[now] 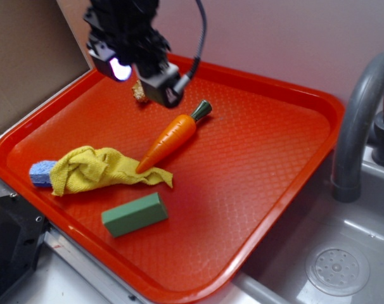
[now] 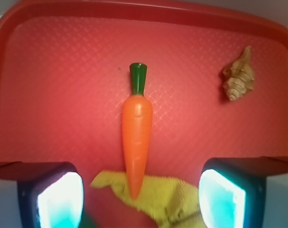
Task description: Grab the carrot.
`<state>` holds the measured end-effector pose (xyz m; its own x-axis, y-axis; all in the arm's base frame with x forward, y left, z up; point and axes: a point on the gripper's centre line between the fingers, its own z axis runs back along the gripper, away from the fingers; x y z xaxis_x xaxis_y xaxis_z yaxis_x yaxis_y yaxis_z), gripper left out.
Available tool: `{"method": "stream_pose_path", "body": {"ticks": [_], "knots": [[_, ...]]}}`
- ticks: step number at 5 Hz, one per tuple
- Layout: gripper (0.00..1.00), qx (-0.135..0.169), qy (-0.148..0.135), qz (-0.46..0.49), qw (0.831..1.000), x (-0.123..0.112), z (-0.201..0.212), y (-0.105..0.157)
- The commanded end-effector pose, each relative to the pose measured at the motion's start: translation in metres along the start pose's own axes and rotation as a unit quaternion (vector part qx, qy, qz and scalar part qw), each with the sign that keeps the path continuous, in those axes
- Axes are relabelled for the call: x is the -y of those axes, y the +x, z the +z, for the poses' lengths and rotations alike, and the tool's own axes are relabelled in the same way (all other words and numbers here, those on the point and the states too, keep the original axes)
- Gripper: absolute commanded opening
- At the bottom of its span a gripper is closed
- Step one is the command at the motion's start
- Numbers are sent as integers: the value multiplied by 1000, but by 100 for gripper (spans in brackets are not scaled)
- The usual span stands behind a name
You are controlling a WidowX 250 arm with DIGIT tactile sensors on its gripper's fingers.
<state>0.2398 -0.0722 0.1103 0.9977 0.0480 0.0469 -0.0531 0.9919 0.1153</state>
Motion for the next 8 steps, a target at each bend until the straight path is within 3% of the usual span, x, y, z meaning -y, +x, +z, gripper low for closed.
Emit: {"method": "stream_pose_path", "body": {"ticks": [1,2,4,5,7,8], "knots": [[100,-3,39,-15,999,-10,-41,18],[100,-4,44,-37,998,-10,-62,20],[100,-14,-37,-126,991,-3,-89,30],[0,-10,-34,-135,990,-5,-86,31],[0,1,-3,-107,994,-19,-30,32],[0,-5,-10,-50,999,-34,11,51]]}}
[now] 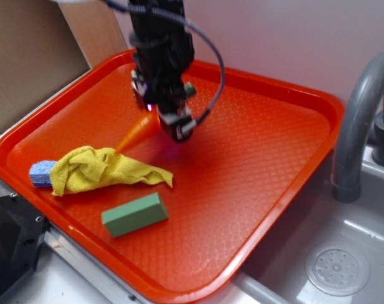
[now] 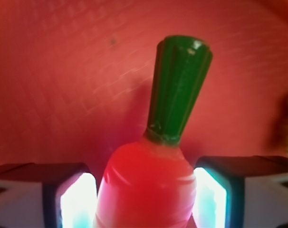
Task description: Grab the carrot.
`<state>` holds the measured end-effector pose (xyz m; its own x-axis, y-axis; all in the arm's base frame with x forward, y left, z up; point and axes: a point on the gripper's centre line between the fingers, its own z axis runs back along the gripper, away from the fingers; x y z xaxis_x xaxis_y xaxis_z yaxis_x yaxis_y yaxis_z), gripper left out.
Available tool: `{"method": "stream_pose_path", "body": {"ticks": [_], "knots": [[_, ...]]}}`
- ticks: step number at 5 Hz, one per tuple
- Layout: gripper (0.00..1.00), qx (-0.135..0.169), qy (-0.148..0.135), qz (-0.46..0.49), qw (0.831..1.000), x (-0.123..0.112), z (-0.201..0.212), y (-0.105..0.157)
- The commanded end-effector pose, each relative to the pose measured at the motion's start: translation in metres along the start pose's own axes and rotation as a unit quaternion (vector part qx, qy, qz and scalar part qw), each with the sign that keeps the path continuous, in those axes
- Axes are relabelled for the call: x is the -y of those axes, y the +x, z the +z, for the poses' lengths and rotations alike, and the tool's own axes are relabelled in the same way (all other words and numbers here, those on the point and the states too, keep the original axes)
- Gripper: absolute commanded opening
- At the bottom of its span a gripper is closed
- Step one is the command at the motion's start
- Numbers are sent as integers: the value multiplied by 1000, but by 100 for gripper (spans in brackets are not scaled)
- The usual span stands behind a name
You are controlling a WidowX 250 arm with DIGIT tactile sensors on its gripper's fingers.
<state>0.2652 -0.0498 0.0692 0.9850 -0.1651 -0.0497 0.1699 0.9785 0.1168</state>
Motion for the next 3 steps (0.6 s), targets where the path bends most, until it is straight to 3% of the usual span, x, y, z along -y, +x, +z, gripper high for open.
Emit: {"method": "stream_pose_path", "body": {"ticks": [1,2,3], "knots": [[0,45,-25,102,993,-39,98,25],[0,67,-56,81,993,-41,126,20],[0,96,-59,49,992,-28,134,13]]}}
